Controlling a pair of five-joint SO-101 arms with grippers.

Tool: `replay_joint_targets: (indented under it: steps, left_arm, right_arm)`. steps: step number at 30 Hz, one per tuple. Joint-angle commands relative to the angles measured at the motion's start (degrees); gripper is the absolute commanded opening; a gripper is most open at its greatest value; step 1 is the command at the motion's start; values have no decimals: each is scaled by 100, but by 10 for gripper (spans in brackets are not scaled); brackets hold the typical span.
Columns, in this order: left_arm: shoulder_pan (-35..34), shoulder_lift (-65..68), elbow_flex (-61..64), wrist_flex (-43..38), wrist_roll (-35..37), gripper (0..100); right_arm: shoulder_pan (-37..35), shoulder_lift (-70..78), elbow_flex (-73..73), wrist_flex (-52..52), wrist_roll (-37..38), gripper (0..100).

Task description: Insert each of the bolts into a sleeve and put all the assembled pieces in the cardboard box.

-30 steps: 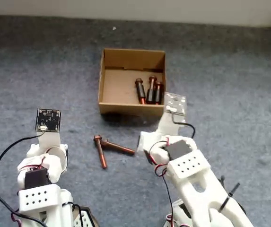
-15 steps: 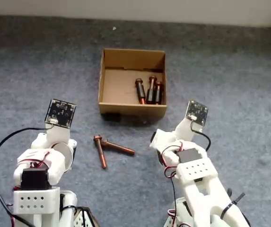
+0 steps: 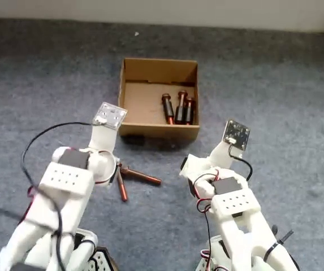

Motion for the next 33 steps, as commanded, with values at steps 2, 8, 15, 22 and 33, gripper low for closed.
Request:
replay_joint_targets:
  steps: [2, 8, 15, 22, 33]
  left_arm:
    - [145, 1578, -655, -510, 255, 113]
    - [154, 2571, -1279, -492, 527, 113]
    - [163, 2598, -1358, -510, 527, 113]
    - [611, 2598, -1367, -510, 738, 114]
    - [813, 2492, -1358, -519, 853, 114]
  right_arm:
    - [66, -163, -22, -110, -62, 5]
    - [66, -163, -22, -110, -44, 5]
    - [66, -163, -22, -110, -35, 5]
    - [66, -163, -22, -110, -35, 5]
    - [66, -163, -40, -110, -35, 5]
